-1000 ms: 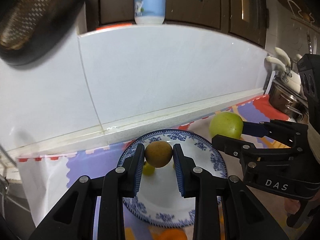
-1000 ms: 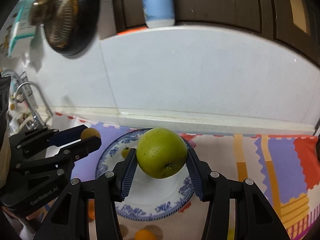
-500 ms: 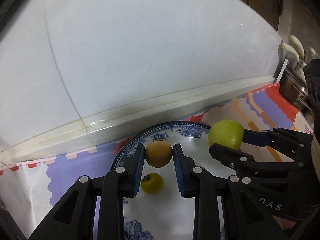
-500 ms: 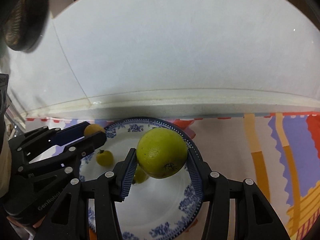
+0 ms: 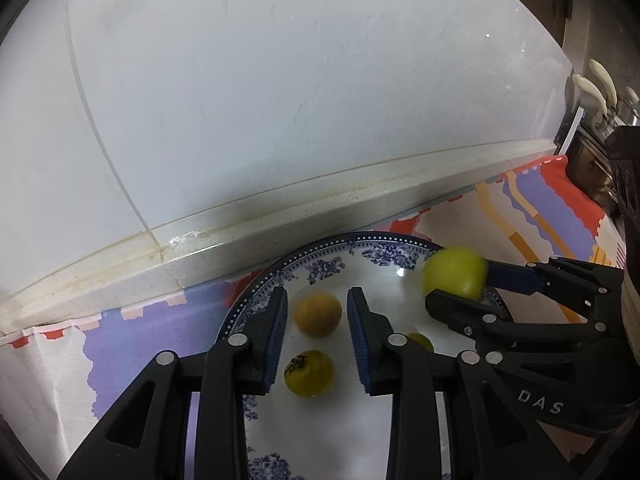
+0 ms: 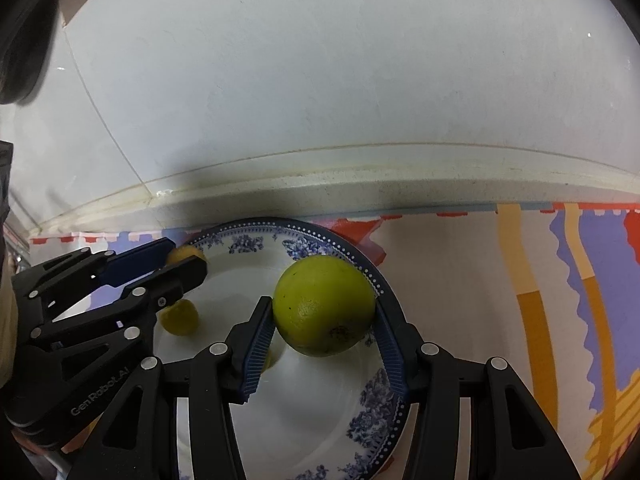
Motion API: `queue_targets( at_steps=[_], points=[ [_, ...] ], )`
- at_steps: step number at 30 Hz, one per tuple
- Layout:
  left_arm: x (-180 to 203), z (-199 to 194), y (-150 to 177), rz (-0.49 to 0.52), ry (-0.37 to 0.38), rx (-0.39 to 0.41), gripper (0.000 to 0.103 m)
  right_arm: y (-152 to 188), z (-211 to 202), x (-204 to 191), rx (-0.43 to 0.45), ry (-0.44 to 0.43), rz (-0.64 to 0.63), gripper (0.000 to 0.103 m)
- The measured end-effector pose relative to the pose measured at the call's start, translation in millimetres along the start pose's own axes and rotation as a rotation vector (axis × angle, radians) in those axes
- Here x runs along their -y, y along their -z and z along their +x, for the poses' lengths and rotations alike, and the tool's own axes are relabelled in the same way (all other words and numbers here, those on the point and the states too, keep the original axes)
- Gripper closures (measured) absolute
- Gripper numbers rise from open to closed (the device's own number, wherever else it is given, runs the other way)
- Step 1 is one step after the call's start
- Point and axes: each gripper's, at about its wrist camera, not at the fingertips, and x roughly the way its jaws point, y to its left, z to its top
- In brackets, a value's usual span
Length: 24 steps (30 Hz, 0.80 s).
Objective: Organize fruits
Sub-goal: 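Open both tools to set the kiwi and apple on the plate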
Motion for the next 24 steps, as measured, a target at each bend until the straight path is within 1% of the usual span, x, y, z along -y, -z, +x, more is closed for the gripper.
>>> queue_targets(
  at_steps=[1, 2, 3, 8, 11, 16, 18, 22, 24],
  points=[
    [-0.4, -1.4, 0.4, -0.001, 0.003, 0.002, 0.066, 0.2, -0.6, 0.6, 0.004, -0.002, 0.002, 0.052],
    [-1.1, -4.1, 1.0, -0.005, 0.001, 0.006, 0.066, 0.3, -2.1, 0.6, 0.006, -0.014, 0.002, 0.048],
    [-2.2, -7.0, 1.7, -0.012, -0.004, 0.011, 0.065, 0.1, -4.1, -0.3, 0.014, -0.013, 0.001, 0.048],
    [-5.8, -30.3, 7.2, -0.044, -0.018, 0.044, 0.059, 0.2, -25.7, -5.5, 0.071, 0.015, -0.033, 0.047],
    [-2.7, -49.2, 11.7, -0.045, -0.04, 0.072, 0.057, 0.6, -42.8, -6.6, 0.105, 0.012, -0.038, 0.047],
    [5.9, -87.9, 17.6, -0.054, -0.063, 0.136, 0.046, 4.8, -73.6, -10.2, 0.156, 0.014, -0.065, 0.047],
    [8.2, -103.5, 21.7, -0.068, -0.068, 0.162, 0.043, 6.9, -87.0, -11.8, 0.179, 0.003, -0.065, 0.041],
    [13.0, -138.4, 33.0, -0.092, -0.097, 0.208, 0.036, 18.1, -115.3, -17.9, 0.225, -0.006, -0.083, 0.04],
    [13.2, -151.7, 37.9, -0.099, -0.108, 0.228, 0.033, 23.6, -125.7, -20.2, 0.244, -0.007, -0.087, 0.035]
  ],
)
